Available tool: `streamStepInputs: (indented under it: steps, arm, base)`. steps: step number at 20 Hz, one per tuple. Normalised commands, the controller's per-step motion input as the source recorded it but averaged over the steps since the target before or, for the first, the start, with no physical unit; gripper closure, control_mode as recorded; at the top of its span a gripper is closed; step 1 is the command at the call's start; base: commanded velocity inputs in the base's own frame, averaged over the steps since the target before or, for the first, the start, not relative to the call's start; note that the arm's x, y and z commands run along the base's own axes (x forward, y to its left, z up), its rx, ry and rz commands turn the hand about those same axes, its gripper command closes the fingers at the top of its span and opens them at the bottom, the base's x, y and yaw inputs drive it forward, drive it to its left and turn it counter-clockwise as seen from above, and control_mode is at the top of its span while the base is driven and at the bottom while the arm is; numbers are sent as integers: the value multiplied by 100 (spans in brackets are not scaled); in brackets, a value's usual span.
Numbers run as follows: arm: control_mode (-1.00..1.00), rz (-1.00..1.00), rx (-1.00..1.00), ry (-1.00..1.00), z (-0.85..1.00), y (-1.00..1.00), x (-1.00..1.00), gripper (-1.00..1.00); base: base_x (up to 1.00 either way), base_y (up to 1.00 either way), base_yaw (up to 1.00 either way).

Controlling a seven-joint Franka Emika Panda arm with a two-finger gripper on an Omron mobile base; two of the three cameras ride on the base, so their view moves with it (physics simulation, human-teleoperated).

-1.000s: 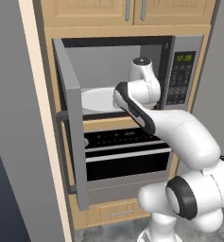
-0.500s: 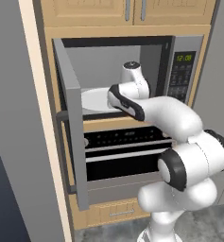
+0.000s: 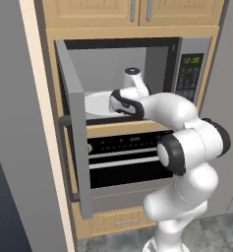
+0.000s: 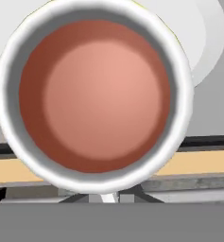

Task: Place the microwavable item in the microwave. Then, close the microwave door and press the start button.

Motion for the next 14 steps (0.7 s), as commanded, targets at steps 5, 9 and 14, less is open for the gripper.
streamStepInputs:
  steps: [5,9,14]
  arm:
    - [-100,5,0,0,-31,10,56,100]
    - [-100,7,0,0,-15,7,61,100]
    - [-100,9,0,0,-13,2,53,100]
  base:
    - [0,0,0]
    - [0,0,0]
    - [0,0,0]
